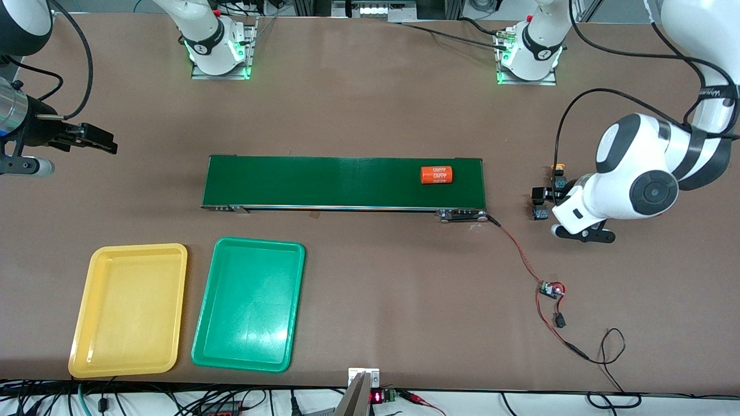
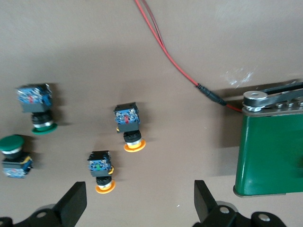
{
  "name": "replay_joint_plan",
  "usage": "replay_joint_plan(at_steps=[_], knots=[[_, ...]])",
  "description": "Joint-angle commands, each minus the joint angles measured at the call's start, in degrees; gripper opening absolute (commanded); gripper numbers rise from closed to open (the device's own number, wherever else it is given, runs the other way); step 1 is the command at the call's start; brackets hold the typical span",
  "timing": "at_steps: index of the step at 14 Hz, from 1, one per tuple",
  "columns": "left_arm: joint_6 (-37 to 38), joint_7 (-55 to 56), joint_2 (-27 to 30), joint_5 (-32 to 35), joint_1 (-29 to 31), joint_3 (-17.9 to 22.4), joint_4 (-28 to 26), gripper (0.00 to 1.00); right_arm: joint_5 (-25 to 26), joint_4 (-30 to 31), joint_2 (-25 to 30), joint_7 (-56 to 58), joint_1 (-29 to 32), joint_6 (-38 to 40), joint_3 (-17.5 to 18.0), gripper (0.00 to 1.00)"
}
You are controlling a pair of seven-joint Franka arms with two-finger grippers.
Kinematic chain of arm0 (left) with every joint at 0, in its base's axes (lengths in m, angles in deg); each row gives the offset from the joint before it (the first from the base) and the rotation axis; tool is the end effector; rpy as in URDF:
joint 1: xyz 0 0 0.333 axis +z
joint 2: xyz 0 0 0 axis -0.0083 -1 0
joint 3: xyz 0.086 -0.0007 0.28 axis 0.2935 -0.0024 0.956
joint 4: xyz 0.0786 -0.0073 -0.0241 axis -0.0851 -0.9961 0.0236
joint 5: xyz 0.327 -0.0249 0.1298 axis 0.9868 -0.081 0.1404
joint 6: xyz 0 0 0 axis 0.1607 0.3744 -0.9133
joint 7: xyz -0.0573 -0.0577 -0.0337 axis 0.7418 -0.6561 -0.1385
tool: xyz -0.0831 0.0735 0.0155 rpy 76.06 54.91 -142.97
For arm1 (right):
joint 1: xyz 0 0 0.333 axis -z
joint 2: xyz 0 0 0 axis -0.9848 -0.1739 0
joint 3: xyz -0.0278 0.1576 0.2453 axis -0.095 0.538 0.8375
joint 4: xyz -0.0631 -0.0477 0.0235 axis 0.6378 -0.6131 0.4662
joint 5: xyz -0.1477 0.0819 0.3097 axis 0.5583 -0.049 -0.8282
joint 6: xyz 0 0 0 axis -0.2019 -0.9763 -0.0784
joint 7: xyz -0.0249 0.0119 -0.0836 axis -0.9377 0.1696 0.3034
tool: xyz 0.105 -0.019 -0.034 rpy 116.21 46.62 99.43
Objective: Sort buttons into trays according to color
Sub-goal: 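Move the left gripper back and grasp a yellow-capped button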
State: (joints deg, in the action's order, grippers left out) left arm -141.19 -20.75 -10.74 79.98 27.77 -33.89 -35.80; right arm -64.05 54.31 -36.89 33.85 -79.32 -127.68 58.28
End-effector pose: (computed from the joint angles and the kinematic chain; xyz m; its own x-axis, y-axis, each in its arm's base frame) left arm 0.5587 -0.0591 0.3135 0.9305 -0.0705 -0.3596 -0.0712 -0.9974 0.0113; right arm 0.5234 -0.0093 0.5337 0.9886 -0.0467 -0.1430 -0.0458 -0.9989 0.0094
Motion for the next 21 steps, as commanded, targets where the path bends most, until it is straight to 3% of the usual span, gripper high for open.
replay_joint_plan(at_steps=[1,3,4,6,11,13,17,18,21], knots=[[-2.27,4.56,-5.14,1.84,0.65,-0.35,-0.36,1.00,-0.19,-0.86,-0.36,1.55,0.48,0.72,0.20,1.00],[-10.07,6.94,-5.24,2.54,0.74,0.70,-5.17,1.00,-0.19,-0.86,-0.36,1.99,0.48,0.81,0.20,1.00],[-13.77,7.74,-5.24,6.11,0.83,1.40,-7.38,1.00,-0.19,-0.86,-0.36,1.99,0.48,0.72,0.20,1.00],[-16.69,7.83,-6.02,10.53,1.35,2.55,-8.36,1.00,-0.19,-0.86,-0.36,1.99,0.48,0.72,0.20,1.00],[-22.67,7.83,-9.01,10.98,2.85,3.08,-10.30,0.97,-0.19,-0.86,-0.36,1.99,0.40,0.72,0.20,1.00],[-22.68,7.83,-9.89,10.98,3.03,2.99,-10.30,0.81,-0.19,-0.86,-0.36,1.91,0.40,0.72,0.20,1.00],[-22.24,7.83,-9.99,10.98,3.03,2.99,-10.30,0.30,-0.19,-0.86,-0.36,1.99,0.40,0.72,0.20,1.00],[-21.28,7.83,-9.64,10.98,2.94,2.82,-9.95,0.23,-0.19,-0.95,-0.36,1.99,0.40,0.72,0.20,1.00],[-13.22,8.10,-7.09,10.63,2.68,-0.86,-7.24,0.24,-0.19,-0.86,-0.36,1.99,0.40,0.72,0.20,1.00]])
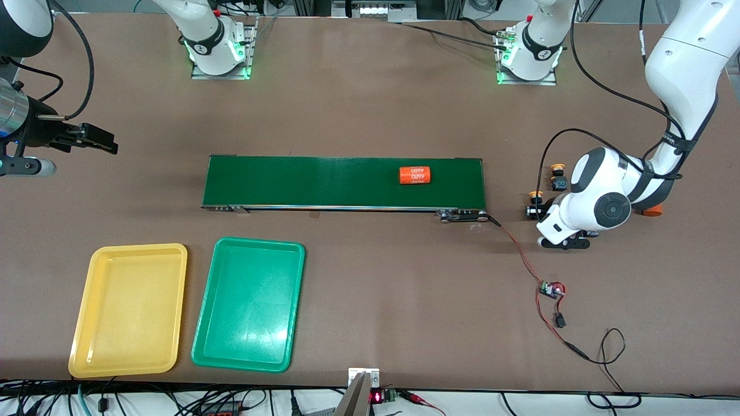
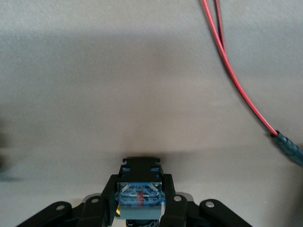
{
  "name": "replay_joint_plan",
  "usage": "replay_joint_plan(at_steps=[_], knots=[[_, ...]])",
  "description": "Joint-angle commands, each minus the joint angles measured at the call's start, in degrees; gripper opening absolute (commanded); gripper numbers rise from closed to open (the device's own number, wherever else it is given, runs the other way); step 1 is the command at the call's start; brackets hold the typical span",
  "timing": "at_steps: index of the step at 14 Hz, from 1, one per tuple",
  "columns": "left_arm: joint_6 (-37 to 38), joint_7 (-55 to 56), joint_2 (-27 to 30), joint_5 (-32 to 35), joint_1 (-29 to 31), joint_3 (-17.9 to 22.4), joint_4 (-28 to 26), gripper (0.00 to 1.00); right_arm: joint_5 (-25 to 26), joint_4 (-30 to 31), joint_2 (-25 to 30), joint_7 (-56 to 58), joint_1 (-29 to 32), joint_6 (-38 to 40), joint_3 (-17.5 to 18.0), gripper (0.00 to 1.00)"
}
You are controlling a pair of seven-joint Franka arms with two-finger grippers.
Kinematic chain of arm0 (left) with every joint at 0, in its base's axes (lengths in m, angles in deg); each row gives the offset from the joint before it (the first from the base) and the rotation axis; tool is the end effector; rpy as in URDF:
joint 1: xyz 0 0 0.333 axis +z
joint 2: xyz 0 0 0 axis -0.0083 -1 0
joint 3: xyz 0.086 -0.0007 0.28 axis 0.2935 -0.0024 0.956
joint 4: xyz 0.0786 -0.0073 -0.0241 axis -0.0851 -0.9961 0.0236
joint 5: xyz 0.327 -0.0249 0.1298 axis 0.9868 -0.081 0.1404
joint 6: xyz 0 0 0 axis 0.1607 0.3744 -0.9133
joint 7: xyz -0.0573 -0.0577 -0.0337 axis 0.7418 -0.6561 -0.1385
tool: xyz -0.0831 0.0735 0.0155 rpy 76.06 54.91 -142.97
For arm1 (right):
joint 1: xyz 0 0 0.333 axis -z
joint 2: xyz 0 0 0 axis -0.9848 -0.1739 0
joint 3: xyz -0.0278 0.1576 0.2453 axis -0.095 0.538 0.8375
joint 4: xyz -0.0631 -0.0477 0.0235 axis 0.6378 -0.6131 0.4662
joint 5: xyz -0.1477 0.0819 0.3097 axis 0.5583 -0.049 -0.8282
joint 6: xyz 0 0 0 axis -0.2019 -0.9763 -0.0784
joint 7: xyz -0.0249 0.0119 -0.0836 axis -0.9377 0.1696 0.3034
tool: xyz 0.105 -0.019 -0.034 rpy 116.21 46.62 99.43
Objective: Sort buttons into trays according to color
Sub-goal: 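Place the yellow-capped button on the conveyor belt with the left gripper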
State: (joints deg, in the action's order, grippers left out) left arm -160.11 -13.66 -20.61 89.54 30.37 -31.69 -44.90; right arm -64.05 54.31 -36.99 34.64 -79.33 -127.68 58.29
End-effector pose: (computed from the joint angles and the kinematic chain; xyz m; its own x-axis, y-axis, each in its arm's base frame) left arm 0.5460 -0.0361 0.1886 0.9502 -0.0044 -0.3116 -0.0056 -1.0000 -0.0030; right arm 0.5238 -0.0091 0.5328 0.9889 -0.0325 -0.1449 -0.0318 -0.9995 0.0074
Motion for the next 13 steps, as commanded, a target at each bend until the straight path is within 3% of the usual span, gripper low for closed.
replay_joint_plan(at_steps=[1,3,5,11,13], knots=[[9.57,1.18,3.22,0.63,0.25,-5.16,3.80,0.24,-0.18,-0.95,-0.26,1.20,0.40,0.72,0.20,1.00],[16.17,5.73,3.31,0.28,0.08,-11.30,7.23,0.24,-0.18,-0.95,-0.26,1.20,0.40,0.72,0.20,1.00],[16.46,12.31,2.79,0.28,-0.62,-16.59,7.07,0.24,-0.18,-0.95,-0.26,1.20,0.40,0.72,0.20,1.00],[9.00,19.10,-1.96,0.19,-8.44,-17.14,6.28,0.26,-0.18,-0.95,-0.26,1.20,0.31,0.72,0.20,1.00],[8.64,20.95,-3.01,0.28,-9.59,-16.79,6.19,0.31,-0.27,-0.95,-0.35,1.20,0.31,0.72,0.20,1.00]])
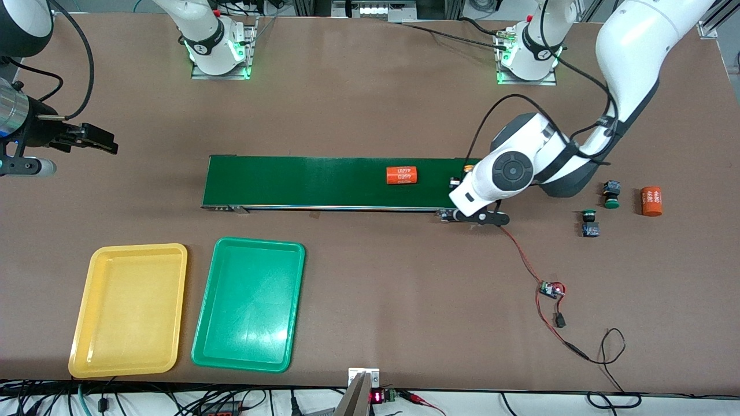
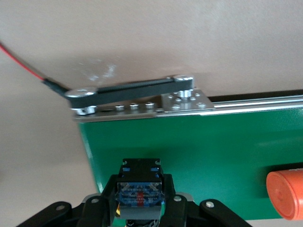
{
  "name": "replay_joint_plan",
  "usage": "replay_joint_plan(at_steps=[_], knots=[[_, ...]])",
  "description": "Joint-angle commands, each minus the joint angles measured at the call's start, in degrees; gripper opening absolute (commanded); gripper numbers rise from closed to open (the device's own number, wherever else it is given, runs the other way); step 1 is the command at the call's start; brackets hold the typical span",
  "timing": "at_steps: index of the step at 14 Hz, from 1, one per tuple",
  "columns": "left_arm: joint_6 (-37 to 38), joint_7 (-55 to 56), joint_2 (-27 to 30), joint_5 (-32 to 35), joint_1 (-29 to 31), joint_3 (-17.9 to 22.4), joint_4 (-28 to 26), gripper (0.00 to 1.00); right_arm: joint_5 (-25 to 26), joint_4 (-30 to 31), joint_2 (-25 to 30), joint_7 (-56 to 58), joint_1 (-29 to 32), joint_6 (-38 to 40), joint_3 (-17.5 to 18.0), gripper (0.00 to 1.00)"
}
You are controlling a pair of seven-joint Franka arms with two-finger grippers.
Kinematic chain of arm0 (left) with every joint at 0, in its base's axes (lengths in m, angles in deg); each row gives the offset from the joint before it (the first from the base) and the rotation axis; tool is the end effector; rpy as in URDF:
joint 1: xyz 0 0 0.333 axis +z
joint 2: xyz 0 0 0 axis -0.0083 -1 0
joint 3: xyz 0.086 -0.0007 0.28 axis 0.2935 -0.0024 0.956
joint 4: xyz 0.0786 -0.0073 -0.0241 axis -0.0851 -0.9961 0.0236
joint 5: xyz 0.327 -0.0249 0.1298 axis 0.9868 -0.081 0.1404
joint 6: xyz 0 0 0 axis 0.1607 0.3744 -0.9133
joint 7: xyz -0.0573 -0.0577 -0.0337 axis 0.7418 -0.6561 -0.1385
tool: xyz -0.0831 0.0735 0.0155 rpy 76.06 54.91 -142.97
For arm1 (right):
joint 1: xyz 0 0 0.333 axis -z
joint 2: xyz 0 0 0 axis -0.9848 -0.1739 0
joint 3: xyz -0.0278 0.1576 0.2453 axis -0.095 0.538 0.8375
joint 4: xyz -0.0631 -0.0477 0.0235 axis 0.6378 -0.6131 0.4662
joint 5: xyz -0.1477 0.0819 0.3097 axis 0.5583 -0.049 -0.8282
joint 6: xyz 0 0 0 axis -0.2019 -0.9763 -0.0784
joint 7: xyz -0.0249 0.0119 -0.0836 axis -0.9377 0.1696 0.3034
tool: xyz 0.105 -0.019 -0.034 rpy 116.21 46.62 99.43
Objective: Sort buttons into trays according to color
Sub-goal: 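Place the yellow-capped button on the conveyor belt with the left gripper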
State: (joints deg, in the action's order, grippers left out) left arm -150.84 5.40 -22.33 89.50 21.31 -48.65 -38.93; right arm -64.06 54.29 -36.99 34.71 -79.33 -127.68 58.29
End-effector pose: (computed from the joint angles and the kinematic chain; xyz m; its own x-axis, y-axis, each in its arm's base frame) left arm 0.5128 -0.2471 0.2658 0.9501 -0.0595 -0.3061 -0.0574 -0.9982 0.0158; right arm 0.5238 -0.0091 0.5330 0.9890 -0.0313 -0.1445 -0.0306 -0.9995 0.0071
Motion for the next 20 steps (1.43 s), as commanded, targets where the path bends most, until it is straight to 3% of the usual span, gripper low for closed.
replay_joint_plan(at_steps=[1,2,3,8,12,20], knots=[[-0.81,2.42,-1.55,0.32,-0.53,0.18,0.22,0.42,-0.27,-0.94,-0.26,1.14,0.32,0.72,0.20,1.00],[-0.82,2.60,-1.56,0.32,-0.62,0.18,0.31,0.90,-0.27,-0.94,-0.26,1.14,0.32,0.72,0.20,1.00],[-0.56,2.60,-1.38,0.32,-0.62,0.00,0.31,1.00,-0.18,-0.85,-0.26,1.14,0.32,0.81,0.20,1.00],[1.20,2.69,2.73,0.32,1.31,-1.41,2.32,1.00,-0.18,-0.68,-0.26,1.14,0.23,0.81,0.20,1.00],[16.64,1.37,3.19,0.58,2.01,-1.06,11.63,1.00,-0.18,-0.67,-0.26,1.05,0.14,0.81,0.28,1.00],[17.99,-8.63,2.75,1.55,12.02,-0.44,10.42,1.00,-0.18,-0.67,-0.26,1.84,0.14,1.25,0.28,1.00]])
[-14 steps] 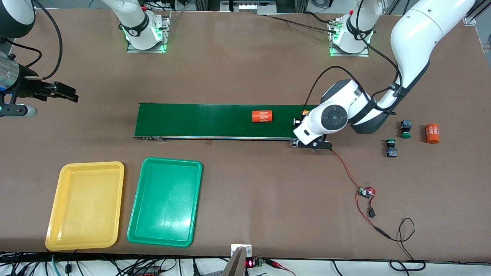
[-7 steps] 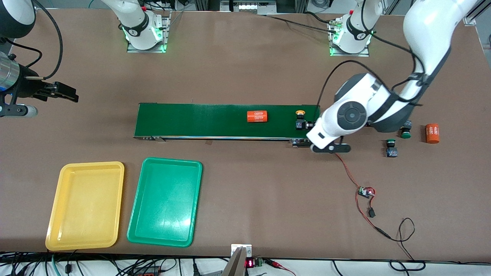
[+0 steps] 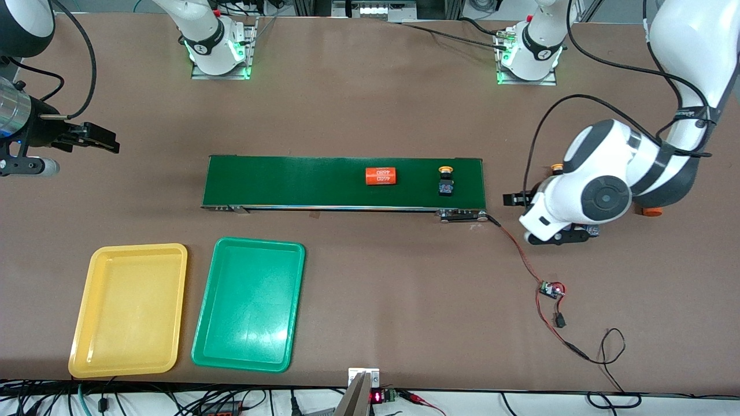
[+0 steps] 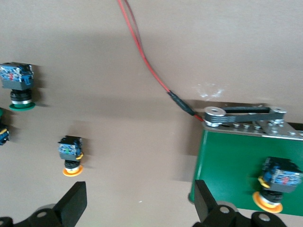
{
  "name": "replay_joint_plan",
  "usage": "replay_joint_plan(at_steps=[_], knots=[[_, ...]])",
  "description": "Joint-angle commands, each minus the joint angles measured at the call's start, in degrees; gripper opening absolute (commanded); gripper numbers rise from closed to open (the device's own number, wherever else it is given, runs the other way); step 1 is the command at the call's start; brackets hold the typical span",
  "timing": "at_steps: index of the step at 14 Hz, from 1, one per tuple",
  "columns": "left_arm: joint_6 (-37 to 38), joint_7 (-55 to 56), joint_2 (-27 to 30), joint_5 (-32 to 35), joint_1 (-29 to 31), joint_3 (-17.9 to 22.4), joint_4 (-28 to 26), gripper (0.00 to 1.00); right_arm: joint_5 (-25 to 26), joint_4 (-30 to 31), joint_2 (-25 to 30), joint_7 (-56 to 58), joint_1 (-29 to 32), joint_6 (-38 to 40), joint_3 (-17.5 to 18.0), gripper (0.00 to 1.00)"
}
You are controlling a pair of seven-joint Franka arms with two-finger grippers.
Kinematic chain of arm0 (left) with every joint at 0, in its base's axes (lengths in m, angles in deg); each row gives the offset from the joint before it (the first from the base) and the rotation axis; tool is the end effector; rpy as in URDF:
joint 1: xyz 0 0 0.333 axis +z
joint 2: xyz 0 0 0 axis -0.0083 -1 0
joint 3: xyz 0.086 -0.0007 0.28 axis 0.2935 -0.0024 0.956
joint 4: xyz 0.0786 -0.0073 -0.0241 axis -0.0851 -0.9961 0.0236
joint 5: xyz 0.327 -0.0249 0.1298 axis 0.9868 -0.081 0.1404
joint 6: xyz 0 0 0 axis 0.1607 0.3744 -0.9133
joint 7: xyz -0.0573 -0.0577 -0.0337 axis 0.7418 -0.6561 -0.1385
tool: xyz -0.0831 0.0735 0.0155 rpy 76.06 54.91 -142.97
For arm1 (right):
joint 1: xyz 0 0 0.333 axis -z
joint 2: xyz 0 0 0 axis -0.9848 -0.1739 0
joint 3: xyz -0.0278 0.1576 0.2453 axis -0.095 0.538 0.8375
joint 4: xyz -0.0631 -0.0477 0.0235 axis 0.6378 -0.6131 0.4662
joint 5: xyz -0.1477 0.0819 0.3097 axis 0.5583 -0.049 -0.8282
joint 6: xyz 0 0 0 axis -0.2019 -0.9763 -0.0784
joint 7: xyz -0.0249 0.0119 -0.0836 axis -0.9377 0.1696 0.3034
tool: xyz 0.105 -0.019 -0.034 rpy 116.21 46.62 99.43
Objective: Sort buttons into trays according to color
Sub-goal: 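Grasp a second yellow-capped button with the left gripper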
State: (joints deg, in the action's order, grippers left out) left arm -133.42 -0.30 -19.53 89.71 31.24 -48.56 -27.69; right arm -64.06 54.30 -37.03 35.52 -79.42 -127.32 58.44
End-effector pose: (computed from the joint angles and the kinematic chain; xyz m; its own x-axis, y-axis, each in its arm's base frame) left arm 0.5697 -0.1142 0.3343 0.9323 0.0920 -0.3498 0.0674 -0.9943 -0.0821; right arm 0.5232 -0.0069 0.5321 0.9883 -0.0130 -0.1517 -0.0124 -0.9999 0.0048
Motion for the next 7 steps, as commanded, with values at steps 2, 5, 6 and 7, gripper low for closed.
replay_joint_plan(at_steps=[2,5,6,7], knots=[[0.22,-6.54,-0.06,1.33,5.69,-0.45,-1.17,1.00,-0.18,-0.68,-0.21,1.03,0.32,0.80,0.13,1.00],[-0.04,-9.27,0.12,1.60,8.26,0.34,-3.19,1.00,-0.09,-0.85,-0.48,2.87,0.23,0.79,0.13,1.00],[-0.13,-9.71,0.21,1.51,8.52,1.39,-3.89,1.00,-0.09,-0.85,-0.48,2.87,0.32,0.79,0.13,1.00],[-1.09,-10.76,1.43,1.34,7.92,4.96,-5.64,1.00,-0.09,-0.85,-0.48,2.96,0.32,0.88,0.13,1.00]])
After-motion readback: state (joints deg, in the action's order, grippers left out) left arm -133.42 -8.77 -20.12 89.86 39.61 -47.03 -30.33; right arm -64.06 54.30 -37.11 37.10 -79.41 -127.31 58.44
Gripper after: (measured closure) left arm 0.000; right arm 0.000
